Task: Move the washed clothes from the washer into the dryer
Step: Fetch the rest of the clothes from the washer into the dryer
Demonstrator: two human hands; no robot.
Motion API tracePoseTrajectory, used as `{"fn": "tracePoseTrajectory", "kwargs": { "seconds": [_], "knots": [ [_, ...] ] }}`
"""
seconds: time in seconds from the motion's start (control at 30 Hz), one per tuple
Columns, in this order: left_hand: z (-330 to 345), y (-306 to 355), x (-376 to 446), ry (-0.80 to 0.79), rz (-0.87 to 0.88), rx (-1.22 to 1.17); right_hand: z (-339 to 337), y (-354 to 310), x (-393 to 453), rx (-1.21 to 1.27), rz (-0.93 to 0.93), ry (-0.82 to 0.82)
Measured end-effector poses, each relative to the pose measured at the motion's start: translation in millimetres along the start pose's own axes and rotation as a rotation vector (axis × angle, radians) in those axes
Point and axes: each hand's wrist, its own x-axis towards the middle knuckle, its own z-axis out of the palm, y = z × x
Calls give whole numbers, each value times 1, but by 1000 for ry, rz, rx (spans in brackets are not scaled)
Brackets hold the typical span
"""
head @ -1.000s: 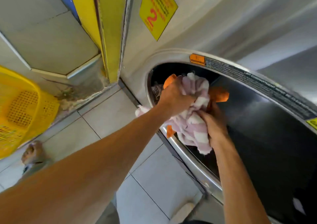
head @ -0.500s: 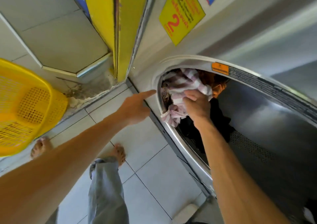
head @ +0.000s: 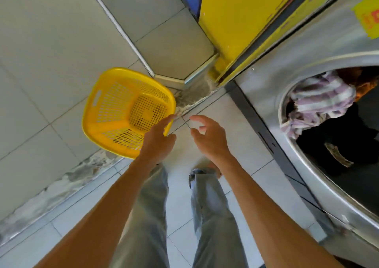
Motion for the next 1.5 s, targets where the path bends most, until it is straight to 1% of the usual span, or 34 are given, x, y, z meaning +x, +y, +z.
{"fn": "tracePoseTrajectory", "kwargs": {
  "seconds": [0.07, 0.13, 0.2, 0.3, 0.37, 0.5, 0.6, 0.67, 0.73, 0.87, 1.03, 1.17, 1.3, 1.43, 1.5],
  "knots": [
    [-25, -19, 0, 42, -35, 2, 34, -12, 6, -50, -22, -25],
    [-50, -39, 5, 79, -49, 44, 63, -22, 12, -101, 18, -63],
    [-75, -60, 13, 123, -34, 166, 86, -29, 16, -120, 77, -88],
    [-111, -92, 36, 184, -5, 374, 116, -38, 23, -143, 118, -73],
    [-135, -107, 56, 197, -6, 439, 132, -38, 30, -173, 148, -78],
    [-169, -125, 95, 156, -54, 546, 158, -34, 42, -227, 242, -71],
    [-182, -135, 120, 72, -59, 595, 170, -31, 47, -266, 264, -20],
    [-185, -140, 131, 13, -78, 594, 175, -27, 51, -231, 286, -5],
    [-181, -140, 136, -17, -95, 544, 179, -24, 54, -197, 303, 8],
    [-174, -143, 139, -23, -103, 579, 181, -17, 59, -192, 330, 25],
    [-173, -149, 136, -82, -18, 702, 166, -1, 56, -247, 333, 105],
    [-171, -144, 121, -84, 12, 664, 145, 12, 41, -291, 301, 120],
    [-161, -128, 81, -116, 17, 555, 117, 7, -7, -271, 300, 155],
    [-164, -91, 17, -106, 60, 459, 77, -14, -75, -256, 299, 219],
    [-171, -70, -18, -92, 95, 432, 58, -26, -111, -258, 293, 225]
  ]
}}
